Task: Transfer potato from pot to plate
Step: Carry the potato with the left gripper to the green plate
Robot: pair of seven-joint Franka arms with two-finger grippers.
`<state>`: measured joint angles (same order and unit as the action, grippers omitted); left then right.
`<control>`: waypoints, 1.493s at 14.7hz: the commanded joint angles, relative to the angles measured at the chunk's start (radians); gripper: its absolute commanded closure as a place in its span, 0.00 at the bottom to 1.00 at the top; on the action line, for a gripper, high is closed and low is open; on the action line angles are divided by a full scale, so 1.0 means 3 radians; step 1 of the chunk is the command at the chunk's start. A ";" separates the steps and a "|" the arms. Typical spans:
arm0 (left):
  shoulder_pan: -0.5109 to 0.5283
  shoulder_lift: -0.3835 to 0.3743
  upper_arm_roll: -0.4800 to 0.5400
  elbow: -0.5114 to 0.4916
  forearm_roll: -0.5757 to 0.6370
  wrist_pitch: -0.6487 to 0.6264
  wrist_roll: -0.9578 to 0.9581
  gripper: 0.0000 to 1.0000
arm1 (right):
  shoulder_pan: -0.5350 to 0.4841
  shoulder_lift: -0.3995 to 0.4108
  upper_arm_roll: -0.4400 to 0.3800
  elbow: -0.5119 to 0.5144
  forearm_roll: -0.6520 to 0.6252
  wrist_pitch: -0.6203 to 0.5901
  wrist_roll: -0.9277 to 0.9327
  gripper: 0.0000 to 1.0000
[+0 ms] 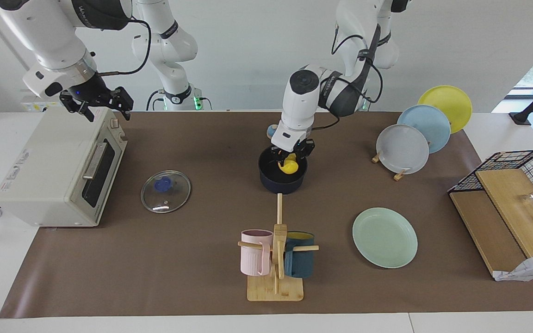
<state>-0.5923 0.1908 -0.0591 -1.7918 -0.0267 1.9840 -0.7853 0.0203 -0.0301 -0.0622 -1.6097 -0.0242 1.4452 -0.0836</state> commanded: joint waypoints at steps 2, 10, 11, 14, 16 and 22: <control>0.0474 0.0156 -0.0008 0.0694 -0.0166 -0.0573 0.0438 1.00 | -0.0006 -0.0002 0.0008 -0.0029 -0.0027 0.0045 0.0064 0.00; 0.1508 0.0836 -0.0008 0.1488 -0.0228 -0.0504 0.1916 1.00 | -0.0042 0.0054 0.0044 0.0002 -0.0006 0.0045 0.0141 0.00; 0.1580 0.0918 -0.0002 0.1529 -0.0223 -0.0412 0.2049 1.00 | -0.0047 0.0054 0.0044 0.0002 -0.0001 0.0045 0.0141 0.00; 0.1769 0.1265 0.0003 0.1722 -0.0203 -0.0238 0.2264 1.00 | -0.0078 0.0044 0.0049 0.0007 0.0004 0.0045 0.0141 0.00; 0.1749 0.1434 0.0018 0.1754 -0.0192 -0.0029 0.2275 1.00 | -0.0078 0.0039 0.0064 0.0032 0.0004 0.0025 0.0141 0.00; 0.1703 0.1502 0.0018 0.1382 -0.0054 0.0549 0.2270 1.00 | -0.0027 0.0054 0.0069 0.0043 -0.0037 -0.0011 0.0212 0.00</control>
<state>-0.0727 0.6536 -0.0602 -1.3247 -0.0597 2.0901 -0.1110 0.0163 -0.0157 -0.0553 -1.5998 -0.0242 1.4499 -0.0593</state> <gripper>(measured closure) 0.449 0.000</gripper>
